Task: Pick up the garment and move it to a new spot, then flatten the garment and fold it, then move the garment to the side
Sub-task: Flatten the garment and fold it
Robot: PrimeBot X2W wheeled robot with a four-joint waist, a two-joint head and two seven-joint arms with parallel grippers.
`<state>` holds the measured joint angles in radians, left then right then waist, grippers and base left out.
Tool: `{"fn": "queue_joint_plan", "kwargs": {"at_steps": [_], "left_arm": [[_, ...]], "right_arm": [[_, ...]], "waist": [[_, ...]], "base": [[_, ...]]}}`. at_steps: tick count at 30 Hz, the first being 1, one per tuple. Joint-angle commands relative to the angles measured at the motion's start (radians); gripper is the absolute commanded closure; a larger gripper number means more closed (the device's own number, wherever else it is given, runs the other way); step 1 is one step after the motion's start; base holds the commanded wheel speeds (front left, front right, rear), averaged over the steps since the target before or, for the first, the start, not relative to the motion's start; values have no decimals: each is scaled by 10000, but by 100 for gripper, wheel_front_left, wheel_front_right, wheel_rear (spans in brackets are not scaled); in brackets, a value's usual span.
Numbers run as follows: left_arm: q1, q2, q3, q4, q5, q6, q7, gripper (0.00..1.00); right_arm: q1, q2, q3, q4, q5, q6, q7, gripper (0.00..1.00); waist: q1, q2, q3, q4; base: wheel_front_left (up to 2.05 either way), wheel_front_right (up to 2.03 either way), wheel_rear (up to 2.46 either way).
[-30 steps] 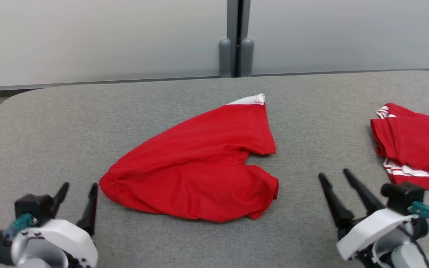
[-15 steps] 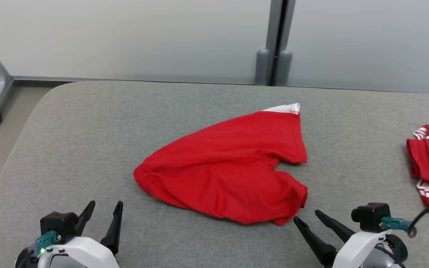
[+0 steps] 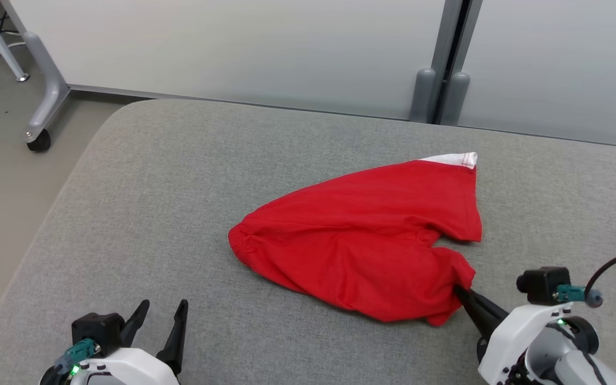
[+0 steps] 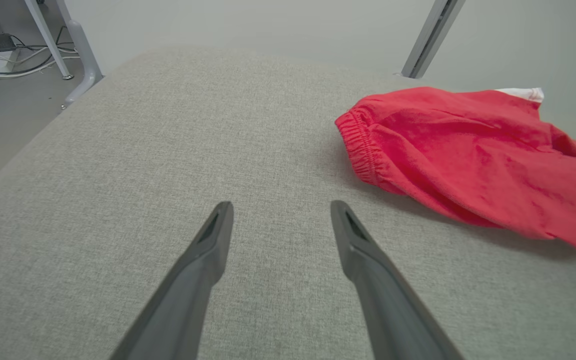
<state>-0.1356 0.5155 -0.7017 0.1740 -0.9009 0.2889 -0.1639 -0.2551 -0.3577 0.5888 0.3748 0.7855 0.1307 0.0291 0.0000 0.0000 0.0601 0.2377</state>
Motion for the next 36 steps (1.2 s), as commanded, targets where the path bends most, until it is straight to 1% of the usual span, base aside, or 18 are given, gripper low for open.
{"fn": "queue_joint_plan", "kwargs": {"at_steps": [1, 4, 5, 7, 10, 13, 15, 17, 20, 22, 25, 26, 27, 28, 30, 32, 34, 36], "left_arm": [[-67, -43, -4, 93, -54, -75, -80, 0], [-136, -136, -30, 183, -52, -146, -144, 0], [-136, -136, -30, 183, -52, -146, -144, 0], [-189, -189, -19, 239, -61, -175, -195, 0], [-271, -272, -68, 303, -52, -244, -169, 0], [-463, -366, -103, 374, 4, -334, -195, 0], [-615, -468, -153, 448, 44, -400, -198, 0], [-818, -609, -210, 527, 70, -494, -217, 0], [-1110, -818, -277, 690, 148, -623, -269, 0], [-1259, -953, -305, 873, 145, -737, -330, 0], [-1490, -1160, -328, 1159, 175, -913, -435, 0], [-1552, -1234, -343, 1272, 185, -979, -472, 0], [-1609, -1307, -350, 1385, 188, -1031, -504, 0], [-1652, -1363, -357, 1495, 186, -1075, -539, 0], [-1690, -1431, -364, 1700, 184, -1163, -585, 0], [-1682, -1478, -358, 1873, 147, -1226, -622, 0], [-1655, -1490, -348, 1997, 144, -1303, -666, 0], [-1619, -1444, -338, 2081, 169, -1319, -686, 0]], "right_arm": [[-171, -178, -15, -93, 180, 3, 97, 100], [-444, -588, -51, -640, 691, 3, 403, 100], [-444, -588, -51, -640, 691, 3, 403, 100], [-672, -1010, -256, -1150, 1218, 3, 704, 100], [-1036, -1897, -587, -1667, 1972, 3, 1696, 100], [-1496, -2481, -969, -2000, 3010, 5, 3018, 100], [-1905, -2796, -1317, -1987, 3702, 4, 3738, 100], [-2255, -2962, -1501, -1665, 4167, 4, 4522, 100], [-3125, -3022, -1682, -1028, 4383, 5, 5276, 100], [-3696, -2876, -1726, -518, 4270, 4, 5450, 100], [-4430, -2610, -1680, 437, 4005, 4, 5391, 100], [-4643, -2519, -1633, 819, 3869, 4, 5370, 93], [-4850, -2402, -1600, 1170, 3744, 4, 5302, 54], [-5037, -2257, -1566, 1533, 3639, 4, 5240, 0], [-5248, -2012, -1449, 2008, 3520, 5, 5096, 0], [-5261, -1940, -1319, 2211, 3415, 5, 4863, 0], [-5062, -1970, -1108, 2083, 3248, 4, 4398, 0], [-4735, -2158, -888, 1817, 2960, 4, 3708, 0]], "waist": [[0, 0, 29, 82], [0, 0, 119, 183], [0, 0, 119, 183], [0, 0, 236, 222], [0, 0, 494, 291], [0, 0, 831, 390], [0, 0, 1097, 511], [0, 0, 1376, 665], [0, 0, 1781, 932], [0, 0, 2015, 1108], [0, 0, 2250, 1329], [0, 0, 2291, 1376], [0, 0, 2312, 1407], [0, 0, 2319, 1429], [0, 0, 2282, 1443], [0, 0, 2148, 1397], [0, 0, 1959, 1300], [0, 0, 1722, 1191]], "base": [[0, 0, 0], [0, 0, 0], [0, 0, 0], [0, 0, 0], [0, 0, 0], [0, 0, 0], [0, 0, 0], [0, 0, 0], [0, 0, 0], [0, 0, 0], [0, 0, 0], [0, 0, 0], [0, 0, 0], [0, 0, 0], [0, 0, 0], [0, 0, 0], [0, 0, 0], [0, 0, 0]]}}
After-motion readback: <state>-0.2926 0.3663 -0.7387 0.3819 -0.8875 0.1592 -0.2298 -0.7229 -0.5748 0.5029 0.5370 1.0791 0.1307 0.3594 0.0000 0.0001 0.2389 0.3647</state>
